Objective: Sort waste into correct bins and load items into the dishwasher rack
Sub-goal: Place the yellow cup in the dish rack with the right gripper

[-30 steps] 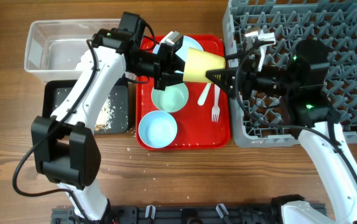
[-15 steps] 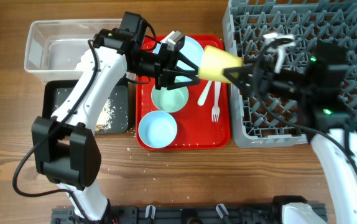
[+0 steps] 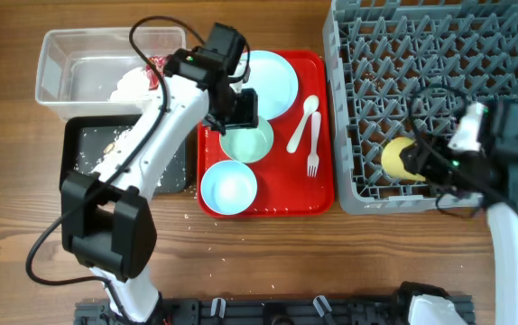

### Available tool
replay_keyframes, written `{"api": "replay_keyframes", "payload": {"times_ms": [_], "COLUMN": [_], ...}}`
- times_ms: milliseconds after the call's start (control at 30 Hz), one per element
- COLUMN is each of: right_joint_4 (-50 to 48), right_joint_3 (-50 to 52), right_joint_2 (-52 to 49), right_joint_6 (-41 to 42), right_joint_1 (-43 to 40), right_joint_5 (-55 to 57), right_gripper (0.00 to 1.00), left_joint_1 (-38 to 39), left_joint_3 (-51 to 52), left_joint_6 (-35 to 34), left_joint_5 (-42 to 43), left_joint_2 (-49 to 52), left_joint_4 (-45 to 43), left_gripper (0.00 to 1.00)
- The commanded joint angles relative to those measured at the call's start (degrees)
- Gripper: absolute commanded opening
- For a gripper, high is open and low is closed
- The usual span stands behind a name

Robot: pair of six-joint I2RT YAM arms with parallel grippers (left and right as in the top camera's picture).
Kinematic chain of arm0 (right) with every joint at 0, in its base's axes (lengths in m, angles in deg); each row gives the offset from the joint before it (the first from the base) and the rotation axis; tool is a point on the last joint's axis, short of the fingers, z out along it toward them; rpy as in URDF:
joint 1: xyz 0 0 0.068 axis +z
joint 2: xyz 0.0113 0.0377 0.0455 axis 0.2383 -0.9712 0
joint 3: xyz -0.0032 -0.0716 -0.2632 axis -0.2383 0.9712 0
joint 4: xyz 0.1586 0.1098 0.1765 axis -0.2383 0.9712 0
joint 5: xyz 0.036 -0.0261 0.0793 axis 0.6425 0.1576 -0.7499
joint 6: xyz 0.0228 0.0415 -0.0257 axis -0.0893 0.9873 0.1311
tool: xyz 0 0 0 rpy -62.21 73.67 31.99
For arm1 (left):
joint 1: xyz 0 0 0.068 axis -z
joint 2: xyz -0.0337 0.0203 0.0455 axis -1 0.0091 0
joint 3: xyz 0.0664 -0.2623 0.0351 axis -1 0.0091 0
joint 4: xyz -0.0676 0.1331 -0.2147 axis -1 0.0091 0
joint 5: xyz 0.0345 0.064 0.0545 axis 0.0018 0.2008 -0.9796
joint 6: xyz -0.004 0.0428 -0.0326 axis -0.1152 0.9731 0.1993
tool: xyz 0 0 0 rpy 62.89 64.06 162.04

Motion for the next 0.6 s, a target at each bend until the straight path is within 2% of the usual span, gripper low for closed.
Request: {"api": "replay_keyframes", "payload": {"times_ms": [0, 100, 167, 267, 300, 433, 567], "right_joint_4": [-0.57, -3.21, -3.93, -3.32, -2.23, 5.22, -1.03], "right_joint_3": [-0.79, -0.79, -0.79, -1.62, -3.34, -22.36, -22.88], "right_joint_2": [-11.91, -18.88, -21.53, -21.66, -21.11, -18.93, -20.33], "right_joint_6": [-1.75, -1.77, -1.73, -1.16, -0.59, -1.4, 1.7], "right_joint_1": [4.98, 9.01, 11.13, 11.96, 11.96, 12.7, 21.73], "right_joint_5": [6.12, 6.36, 6.36, 6.4, 6.64, 7.65, 2.8], "right_gripper": [0.5, 0.51, 0.57, 0.83, 0.86, 0.88, 0.86], "left_joint_1": [0.48, 0.44, 0.44, 0.37, -0.02, -5.75, -12.31], "left_joint_3": [-0.39, -0.39, -0.39, -0.39, -0.52, -6.1, -7.37], "left_joint_6": [0.07, 0.07, 0.07, 0.07, 0.02, -2.49, -2.51], "left_joint_5": [-7.8, -8.39, -8.39, -8.37, -8.33, -7.26, -7.26], "left_joint_2": [0.79, 0.79, 0.79, 0.76, 0.74, -0.96, -6.29], "left_joint_4": [-1.07, -1.09, -1.09, -1.4, -1.6, 2.6, 3.91], "left_gripper": [0.53, 0.54, 0.55, 0.59, 0.6, 0.63, 0.66]}}
